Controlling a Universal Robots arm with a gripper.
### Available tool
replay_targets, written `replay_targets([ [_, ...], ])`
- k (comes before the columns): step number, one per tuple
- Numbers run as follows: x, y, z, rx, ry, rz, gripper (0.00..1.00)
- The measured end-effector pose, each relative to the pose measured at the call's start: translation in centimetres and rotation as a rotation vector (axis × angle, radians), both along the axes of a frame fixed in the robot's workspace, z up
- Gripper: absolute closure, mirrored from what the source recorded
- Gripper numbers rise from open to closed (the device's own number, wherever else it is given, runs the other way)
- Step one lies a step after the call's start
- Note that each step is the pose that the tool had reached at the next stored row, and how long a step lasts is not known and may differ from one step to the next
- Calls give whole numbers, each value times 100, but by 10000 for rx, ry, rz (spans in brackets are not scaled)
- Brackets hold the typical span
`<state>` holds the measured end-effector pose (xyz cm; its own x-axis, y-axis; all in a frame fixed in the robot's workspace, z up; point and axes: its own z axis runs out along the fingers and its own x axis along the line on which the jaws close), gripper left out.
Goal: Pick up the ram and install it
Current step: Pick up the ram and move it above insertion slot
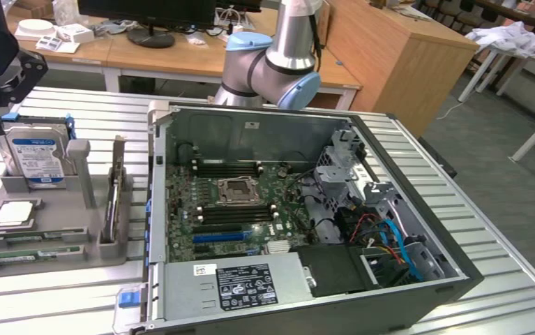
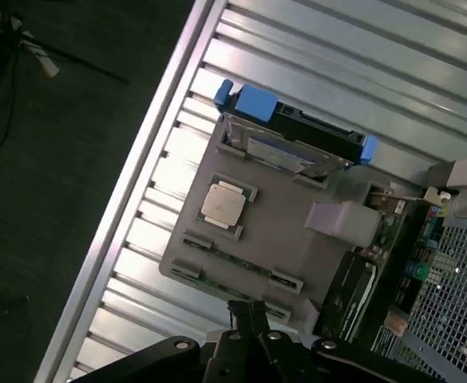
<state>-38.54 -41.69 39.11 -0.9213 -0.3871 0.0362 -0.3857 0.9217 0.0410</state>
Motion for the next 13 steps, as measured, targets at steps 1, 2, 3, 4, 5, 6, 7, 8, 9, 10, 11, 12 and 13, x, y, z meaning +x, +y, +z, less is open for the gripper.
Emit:
replay_targets([
  [1, 0, 0, -2, 1, -1, 173, 89],
  [2, 0, 0, -2, 0, 0, 361, 89],
  [3, 0, 0, -3, 0, 0, 539, 89],
  [4, 0, 0, -3, 0, 1, 706, 89],
  [5, -1, 0, -3, 0, 1, 859, 89],
  [6, -1, 0, -4, 0, 1, 1010, 89],
  [7, -1, 0, -4, 1, 0, 1164, 89],
  [8, -1, 0, -4, 1, 1, 1315, 89],
  [9, -1, 0, -4, 1, 0, 1478, 89],
  [10, -1, 0, -4, 2, 0, 1632, 89],
  [11, -1, 0, -4, 2, 0, 1791, 89],
  [12, -1, 0, -5, 2, 0, 1955, 89],
  [13, -1, 0, -5, 2, 0, 2120, 89],
])
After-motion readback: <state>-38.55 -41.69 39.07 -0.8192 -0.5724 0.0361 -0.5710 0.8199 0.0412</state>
